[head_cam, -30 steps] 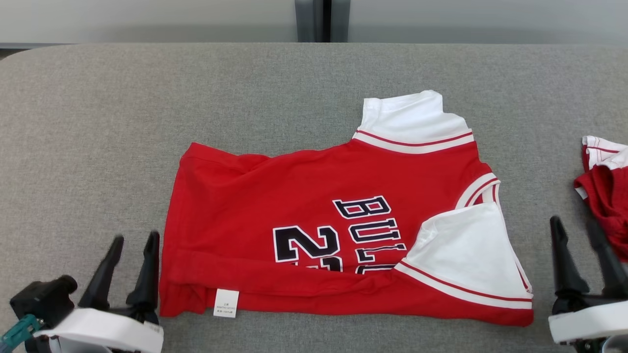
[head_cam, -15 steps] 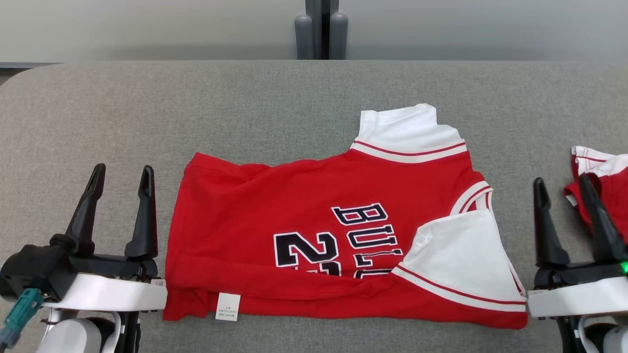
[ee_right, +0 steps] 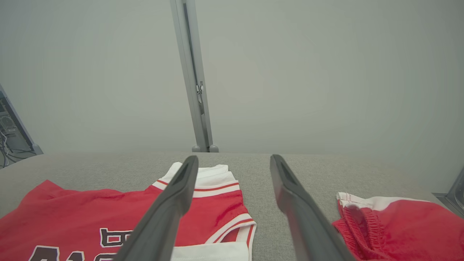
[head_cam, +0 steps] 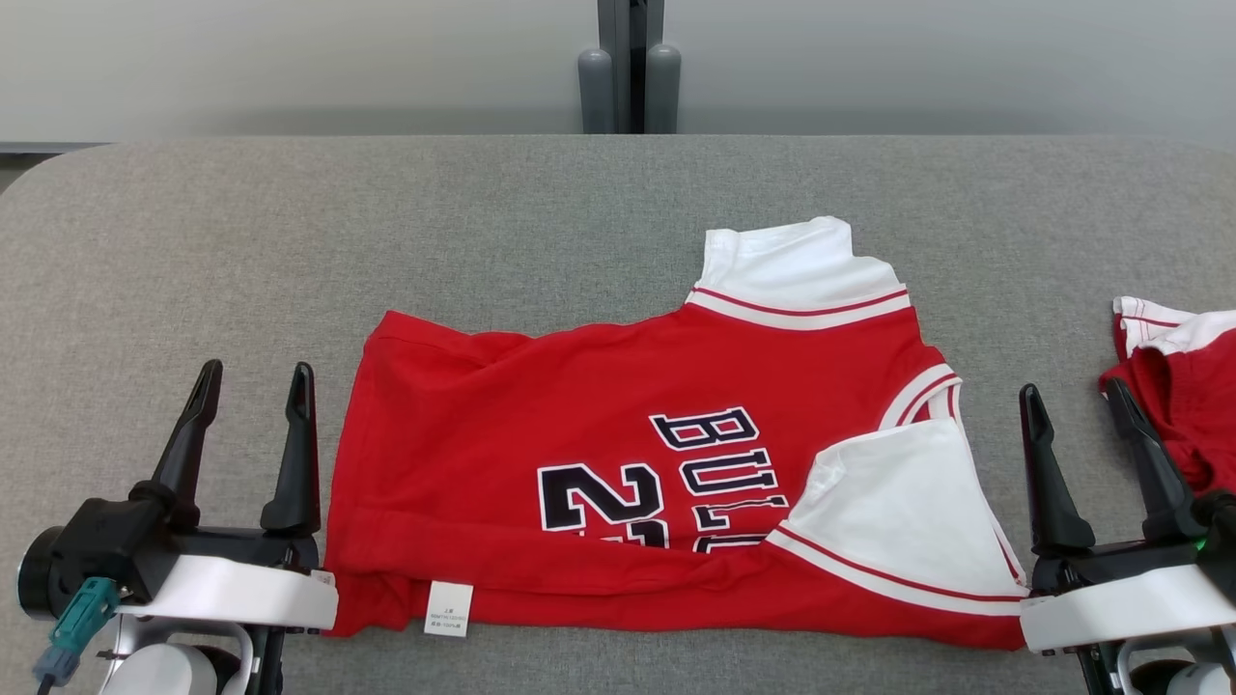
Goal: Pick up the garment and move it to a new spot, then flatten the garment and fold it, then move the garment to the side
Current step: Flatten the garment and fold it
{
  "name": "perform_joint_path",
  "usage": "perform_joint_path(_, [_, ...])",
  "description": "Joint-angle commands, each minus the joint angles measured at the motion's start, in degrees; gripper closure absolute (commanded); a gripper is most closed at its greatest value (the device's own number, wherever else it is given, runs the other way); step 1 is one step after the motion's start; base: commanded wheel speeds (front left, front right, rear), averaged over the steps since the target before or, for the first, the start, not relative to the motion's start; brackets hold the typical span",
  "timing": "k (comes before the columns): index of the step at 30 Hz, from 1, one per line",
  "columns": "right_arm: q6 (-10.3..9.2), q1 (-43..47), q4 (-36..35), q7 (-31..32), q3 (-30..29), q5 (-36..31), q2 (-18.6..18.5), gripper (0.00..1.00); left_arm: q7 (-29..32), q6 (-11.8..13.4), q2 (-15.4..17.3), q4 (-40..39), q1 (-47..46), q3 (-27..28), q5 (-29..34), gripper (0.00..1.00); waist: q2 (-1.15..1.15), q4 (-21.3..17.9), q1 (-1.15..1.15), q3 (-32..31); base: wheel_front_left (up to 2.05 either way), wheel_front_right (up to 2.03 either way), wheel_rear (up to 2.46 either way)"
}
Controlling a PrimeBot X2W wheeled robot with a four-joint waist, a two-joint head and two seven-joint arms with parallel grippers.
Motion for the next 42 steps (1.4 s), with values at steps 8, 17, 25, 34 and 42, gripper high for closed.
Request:
perform_joint_path(8, [0.02,0.1,-0.1,0.4,0.6,0.7,0.1,0.0,1.3,-1.1,0.5,1.0,-1.7,-1.0,-0.5,0.0,0.0,-0.5,0.0,-0.2,0.0,0.0,0.0])
perform_joint_path(17, [0.02,-2.8,-0.1,-0.2,3.4,2.1,0.1,0.0,14.2,-9.8,2.3,13.4,-12.6,-2.4,-9.4,0.0,0.0,-3.8,0.0,4.6,0.0,0.0,0.0])
perform_joint_path(25, [0.02,-5.2,1.1,-2.2,4.2,3.3,0.1,0.0,19.7,-14.3,4.7,26.3,-21.7,-1.6,-14.4,0.0,0.0,-6.5,0.0,9.6,0.0,0.0,0.0])
perform_joint_path(34, [0.02,-7.4,3.3,-4.3,5.5,4.8,0.1,0.0,23.9,-15.9,6.5,35.4,-26.6,-3.6,-17.9,0.0,0.0,-8.0,0.0,12.2,0.0,0.0,0.0])
perform_joint_path(42, [0.02,-9.4,4.3,-5.2,4.9,5.8,0.1,0.0,25.2,-16.0,6.2,38.0,-27.7,-5.5,-20.5,1.0,0.0,-8.0,0.0,12.9,0.0,0.0,0.0])
